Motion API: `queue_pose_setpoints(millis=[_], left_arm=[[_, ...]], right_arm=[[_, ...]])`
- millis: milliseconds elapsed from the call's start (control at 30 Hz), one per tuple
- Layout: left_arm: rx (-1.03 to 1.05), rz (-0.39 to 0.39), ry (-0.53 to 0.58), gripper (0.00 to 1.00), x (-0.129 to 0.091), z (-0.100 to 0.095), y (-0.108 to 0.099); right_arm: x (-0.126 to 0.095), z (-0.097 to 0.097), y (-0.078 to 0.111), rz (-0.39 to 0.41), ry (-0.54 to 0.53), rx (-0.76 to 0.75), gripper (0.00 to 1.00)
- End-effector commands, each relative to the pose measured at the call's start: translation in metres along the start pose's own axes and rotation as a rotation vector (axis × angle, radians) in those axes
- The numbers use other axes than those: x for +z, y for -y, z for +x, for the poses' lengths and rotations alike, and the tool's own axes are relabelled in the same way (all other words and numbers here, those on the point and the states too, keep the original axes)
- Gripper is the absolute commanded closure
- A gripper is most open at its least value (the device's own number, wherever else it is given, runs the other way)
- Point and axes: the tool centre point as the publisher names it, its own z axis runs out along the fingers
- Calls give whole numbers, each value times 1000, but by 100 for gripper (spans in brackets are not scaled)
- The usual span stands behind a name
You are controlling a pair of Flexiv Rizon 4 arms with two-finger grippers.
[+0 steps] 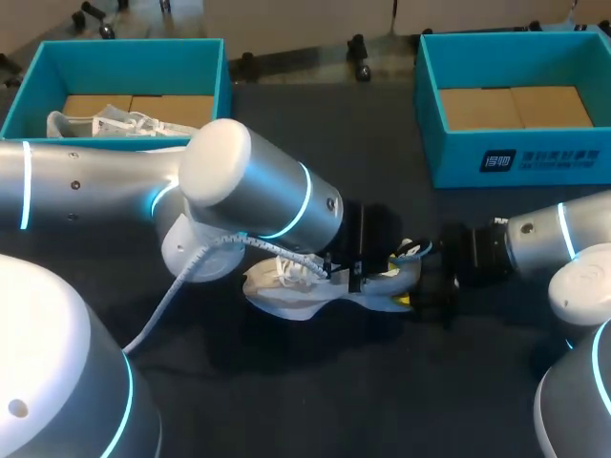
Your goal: Take the shoe out of the shoebox, open the shoe tongue, remove and reinsert the insole, then place the shoe into the shoebox
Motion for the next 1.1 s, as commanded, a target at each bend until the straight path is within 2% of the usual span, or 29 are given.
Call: queue_pose_setpoints(millis=[33,200,600,800,1100], left_arm=[[1,16,-9,100,-11,-1,-1],[-8,45,-15,100,-26,-4,10],[-45,113,8,100,-53,-17,58],[-87,123,-5,100,-73,-32,82],[-99,86,-118,100,-100,-48,104]], right_arm=[[2,0,1,2,3,-1,100],[2,0,1,2,3,-1,100],[2,0,1,2,3,-1,100],[2,0,1,2,3,-1,100],[2,0,1,2,3,-1,100]])
